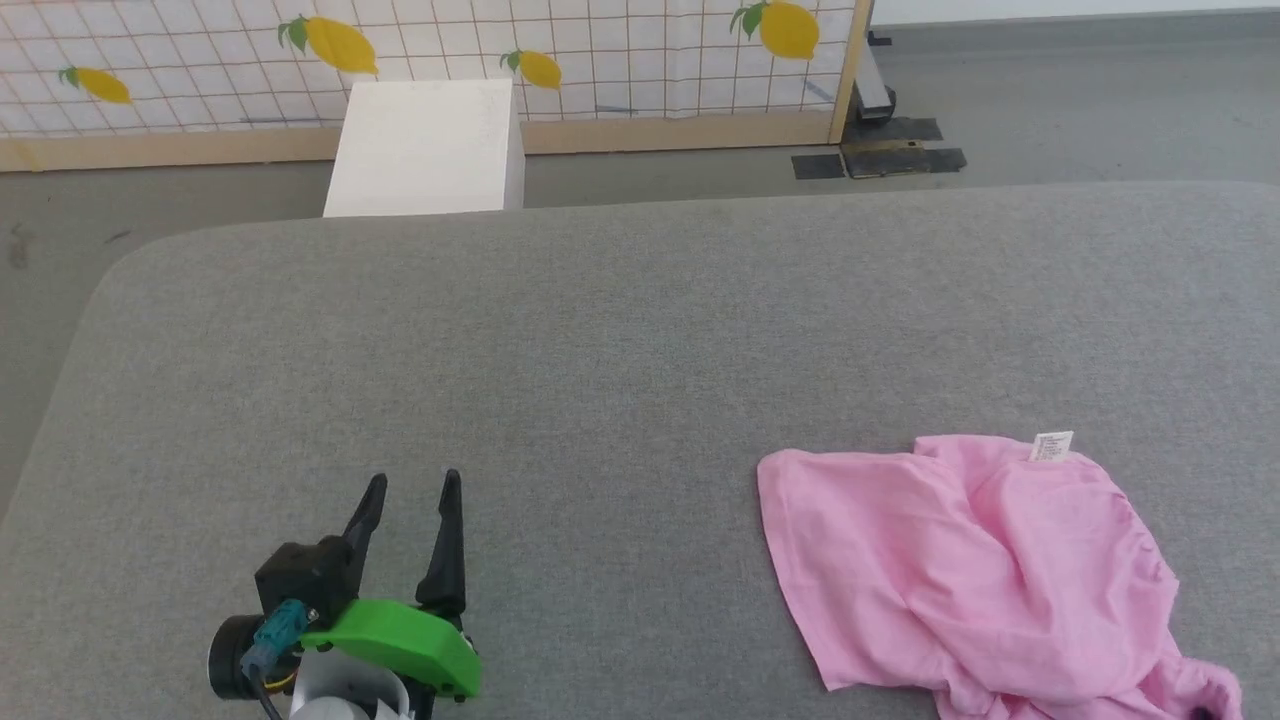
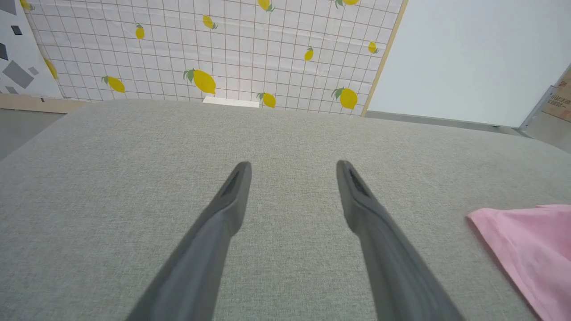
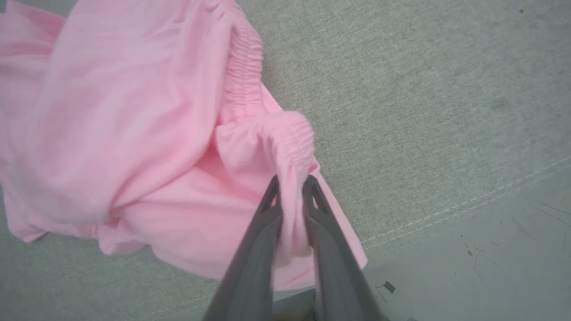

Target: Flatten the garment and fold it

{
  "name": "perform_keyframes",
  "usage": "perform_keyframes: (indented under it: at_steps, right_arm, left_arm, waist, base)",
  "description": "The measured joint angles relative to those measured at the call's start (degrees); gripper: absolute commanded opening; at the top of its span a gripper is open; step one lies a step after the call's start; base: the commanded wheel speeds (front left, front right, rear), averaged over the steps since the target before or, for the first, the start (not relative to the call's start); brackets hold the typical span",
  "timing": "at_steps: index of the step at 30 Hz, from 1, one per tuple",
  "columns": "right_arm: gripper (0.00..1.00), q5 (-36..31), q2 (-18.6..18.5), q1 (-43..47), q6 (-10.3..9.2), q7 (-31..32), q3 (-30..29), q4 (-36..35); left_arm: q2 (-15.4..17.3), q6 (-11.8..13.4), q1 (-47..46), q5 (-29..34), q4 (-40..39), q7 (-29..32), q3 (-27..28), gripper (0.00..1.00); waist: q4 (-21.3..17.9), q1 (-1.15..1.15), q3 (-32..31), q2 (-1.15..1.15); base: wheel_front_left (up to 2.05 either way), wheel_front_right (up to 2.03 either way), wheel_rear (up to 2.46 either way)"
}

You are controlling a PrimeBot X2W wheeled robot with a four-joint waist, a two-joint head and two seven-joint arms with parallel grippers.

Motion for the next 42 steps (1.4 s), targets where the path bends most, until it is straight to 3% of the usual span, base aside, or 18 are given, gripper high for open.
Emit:
perform_keyframes:
  at_steps: [9,17,20,21,23,30,35,42]
  right_arm:
    - [1.00,-3.08,0.08,-6.02,0.00,-21.99,2.02,5.14]
    - [1.00,-8.73,0.08,-7.90,0.00,-27.31,8.39,2.99]
    - [1.00,-9.82,0.10,-8.34,0.00,-26.70,11.18,1.53]
    - [1.00,-10.59,0.07,-8.42,0.00,-25.29,15.38,0.75]
    - [1.00,-10.74,0.08,-8.56,0.00,-23.51,18.19,0.82]
    - [1.00,-6.24,-3.03,-13.50,0.00,-12.06,30.14,3.64]
    - [1.00,-0.27,-7.02,-20.21,0.00,-3.81,38.35,9.06]
    - [1.00,5.82,-9.67,-29.23,0.00,3.43,45.40,22.76]
  left_arm:
    - [0.03,0.09,0.05,-0.27,0.42,0.16,-0.35,1.00]
    - [0.05,0.58,0.10,-1.36,0.60,0.43,-0.68,1.00]
    - [0.08,0.96,0.17,-1.36,0.60,0.57,-0.97,1.00]
    - [0.07,1.00,0.25,-1.52,0.56,0.59,-1.34,1.00]
    - [0.07,1.01,0.25,-1.58,0.52,0.69,-1.53,1.00]
    - [0.05,1.00,0.13,-1.59,0.11,1.09,-2.29,1.00]
    - [0.02,1.00,-0.16,-1.75,0.09,1.00,-2.56,1.00]
    - [-0.13,0.98,-1.66,-1.78,0.73,0.30,-3.02,1.00]
  waist:
    - [0.11,0.00,-0.82,0.00]
    - [0.58,0.00,-1.95,0.00]
    - [0.29,0.00,-2.28,0.00]
    - [-0.14,0.00,-2.53,0.00]
    - [-0.33,0.00,-2.67,0.00]
    - [0.35,0.00,-2.05,0.00]
    - [1.72,0.00,-0.84,0.00]
    - [4.21,0.00,1.25,0.00]
  base:
    - [0.00,0.00,0.00]
    - [0.00,0.00,0.00]
    - [0.00,0.00,0.00]
    - [0.00,0.00,0.00]
    - [0.00,0.00,0.00]
    - [0.00,0.00,0.00]
    - [0.00,0.00,0.00]
    - [0.00,0.00,0.00]
